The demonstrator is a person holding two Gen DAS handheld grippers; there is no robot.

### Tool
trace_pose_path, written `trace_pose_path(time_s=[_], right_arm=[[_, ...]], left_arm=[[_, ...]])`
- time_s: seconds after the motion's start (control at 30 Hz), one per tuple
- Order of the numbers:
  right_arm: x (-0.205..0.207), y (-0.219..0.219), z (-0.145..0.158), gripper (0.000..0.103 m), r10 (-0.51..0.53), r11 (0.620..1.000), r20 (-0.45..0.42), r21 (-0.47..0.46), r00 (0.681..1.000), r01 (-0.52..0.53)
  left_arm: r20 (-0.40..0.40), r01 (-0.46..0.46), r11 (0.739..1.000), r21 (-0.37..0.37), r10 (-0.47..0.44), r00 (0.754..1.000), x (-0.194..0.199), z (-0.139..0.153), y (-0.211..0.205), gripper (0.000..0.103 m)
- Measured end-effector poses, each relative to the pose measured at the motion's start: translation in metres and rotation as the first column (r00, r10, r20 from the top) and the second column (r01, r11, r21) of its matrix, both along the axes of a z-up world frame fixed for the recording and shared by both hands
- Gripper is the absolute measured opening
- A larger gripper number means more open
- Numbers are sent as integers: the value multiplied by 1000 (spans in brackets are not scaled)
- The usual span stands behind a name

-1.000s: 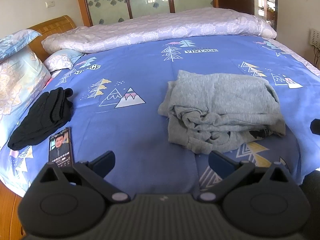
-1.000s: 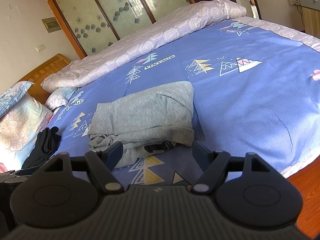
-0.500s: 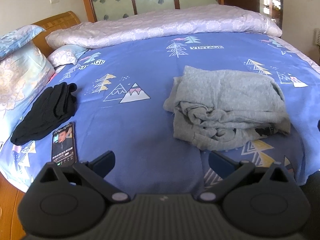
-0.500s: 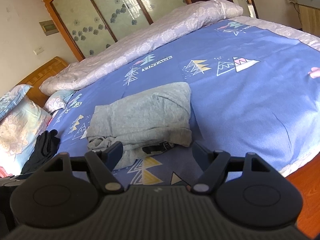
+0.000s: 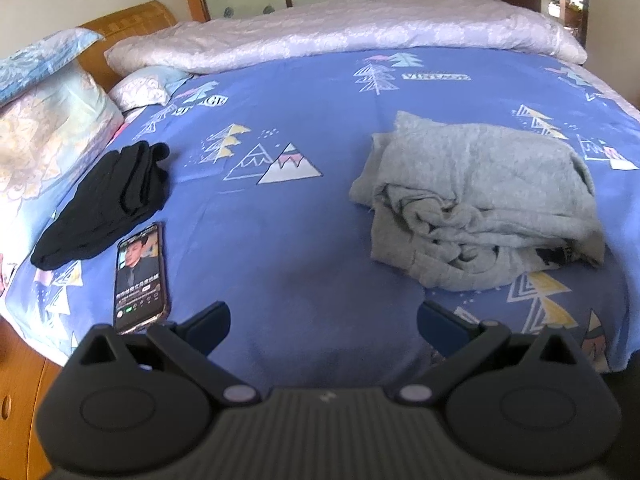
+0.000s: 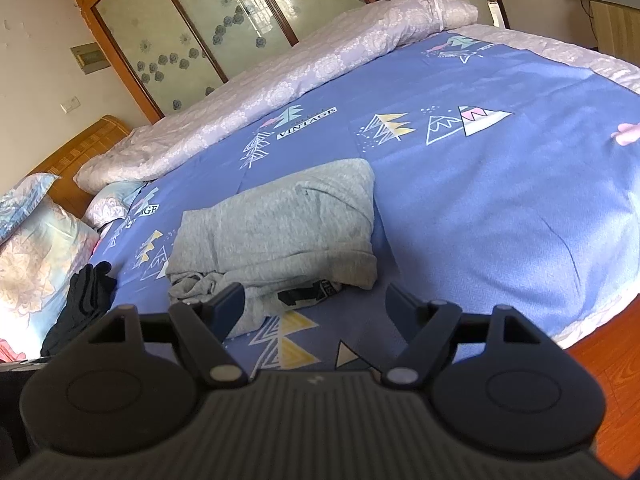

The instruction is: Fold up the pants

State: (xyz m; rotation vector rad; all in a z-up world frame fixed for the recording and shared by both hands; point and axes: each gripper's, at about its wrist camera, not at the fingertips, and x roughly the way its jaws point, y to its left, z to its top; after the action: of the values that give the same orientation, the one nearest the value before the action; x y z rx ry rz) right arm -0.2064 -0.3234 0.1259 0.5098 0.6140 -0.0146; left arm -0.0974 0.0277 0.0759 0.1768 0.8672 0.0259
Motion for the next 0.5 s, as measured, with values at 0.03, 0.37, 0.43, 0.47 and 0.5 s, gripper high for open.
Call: trace_pose_path(time_s=[0.03,0.37,0.43,0.47,0.5], right_arm=[[0,0,0,79,0,1000,0,1,1000,0],[0,0,0,80,0,1000,0,2,1000,0],[0,0,0,80,0,1000,1,1,1000,0],[0,0,0,80,-1,1000,1,1,1000,1],[0,0,0,80,-1,1000,1,2,1000,1]], left_arm=[[-5,-6,1000,2,7,1000,1,-1,1,103],[-16,-55,998,20,55,998,5,-2,9,103],[-17,-52,998,22,52,998,5,-2,9,103],[-17,-47,999,24,48,999,5,-2,9,103],[-15,-41,999,27,42,999,5,-2,8,103]])
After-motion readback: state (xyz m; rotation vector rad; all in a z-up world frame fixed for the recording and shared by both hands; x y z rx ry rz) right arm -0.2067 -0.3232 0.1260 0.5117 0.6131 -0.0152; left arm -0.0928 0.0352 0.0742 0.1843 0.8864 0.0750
